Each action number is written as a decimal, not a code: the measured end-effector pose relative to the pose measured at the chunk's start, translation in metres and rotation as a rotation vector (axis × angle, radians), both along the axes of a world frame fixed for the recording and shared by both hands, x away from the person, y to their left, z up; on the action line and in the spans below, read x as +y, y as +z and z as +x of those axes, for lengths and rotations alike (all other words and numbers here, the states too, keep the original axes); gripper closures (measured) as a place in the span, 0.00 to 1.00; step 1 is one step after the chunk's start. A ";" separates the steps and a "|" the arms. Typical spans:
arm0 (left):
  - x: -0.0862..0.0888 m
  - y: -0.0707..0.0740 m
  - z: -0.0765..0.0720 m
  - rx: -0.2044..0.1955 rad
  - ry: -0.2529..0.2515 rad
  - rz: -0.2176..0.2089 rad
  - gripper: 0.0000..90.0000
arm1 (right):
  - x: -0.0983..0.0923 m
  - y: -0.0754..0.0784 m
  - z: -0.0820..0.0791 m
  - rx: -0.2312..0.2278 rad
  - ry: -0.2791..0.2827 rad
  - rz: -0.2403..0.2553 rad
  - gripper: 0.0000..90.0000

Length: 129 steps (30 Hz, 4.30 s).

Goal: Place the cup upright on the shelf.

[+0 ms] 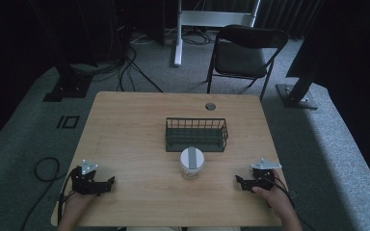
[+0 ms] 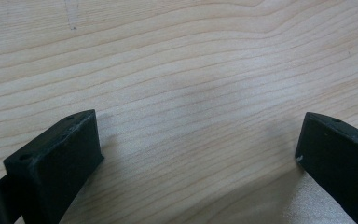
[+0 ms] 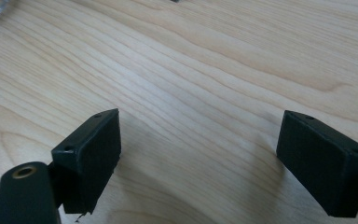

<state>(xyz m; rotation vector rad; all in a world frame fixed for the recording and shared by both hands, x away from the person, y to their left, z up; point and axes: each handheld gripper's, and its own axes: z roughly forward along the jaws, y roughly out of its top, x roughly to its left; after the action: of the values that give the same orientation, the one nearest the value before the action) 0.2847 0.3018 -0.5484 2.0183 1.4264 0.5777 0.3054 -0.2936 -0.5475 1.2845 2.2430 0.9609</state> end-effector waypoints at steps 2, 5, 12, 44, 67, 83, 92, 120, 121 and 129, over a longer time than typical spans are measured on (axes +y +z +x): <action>0.000 0.000 0.000 0.000 0.000 0.000 0.00 | 0.002 0.001 0.000 -0.001 0.012 -0.001 0.15; 0.000 0.000 0.000 0.000 0.001 -0.001 0.00 | 0.006 0.003 0.000 -0.004 0.027 0.007 0.15; 0.000 0.000 0.000 -0.001 0.001 -0.002 0.00 | 0.016 0.006 0.001 -0.007 0.062 0.020 0.15; 0.000 0.000 0.000 0.000 0.001 -0.002 0.00 | 0.060 0.013 0.001 -0.029 0.225 0.061 0.14; 0.000 0.000 0.000 -0.001 0.001 -0.002 0.00 | 0.096 0.013 0.001 -0.043 0.324 0.105 0.14; 0.000 0.000 0.000 -0.001 0.001 -0.002 0.00 | 0.123 0.014 0.003 -0.060 0.365 0.136 0.14; 0.000 0.000 0.000 0.000 0.001 -0.002 0.00 | 0.139 0.016 0.007 -0.071 0.375 0.146 0.14; 0.000 0.000 0.000 -0.001 0.000 -0.002 0.00 | 0.163 0.011 0.012 -0.126 0.269 0.254 0.15; 0.000 0.000 0.000 0.000 0.000 -0.002 0.00 | 0.163 0.010 0.013 -0.127 0.266 0.256 0.14; 0.000 0.000 0.000 -0.001 0.000 -0.002 0.00 | 0.167 0.007 0.013 -0.137 0.238 0.270 0.14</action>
<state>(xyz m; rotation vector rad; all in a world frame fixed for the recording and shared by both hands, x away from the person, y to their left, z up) 0.2846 0.3017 -0.5485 2.0164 1.4262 0.5765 0.3186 -0.1261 -0.5408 1.0301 2.2505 1.4355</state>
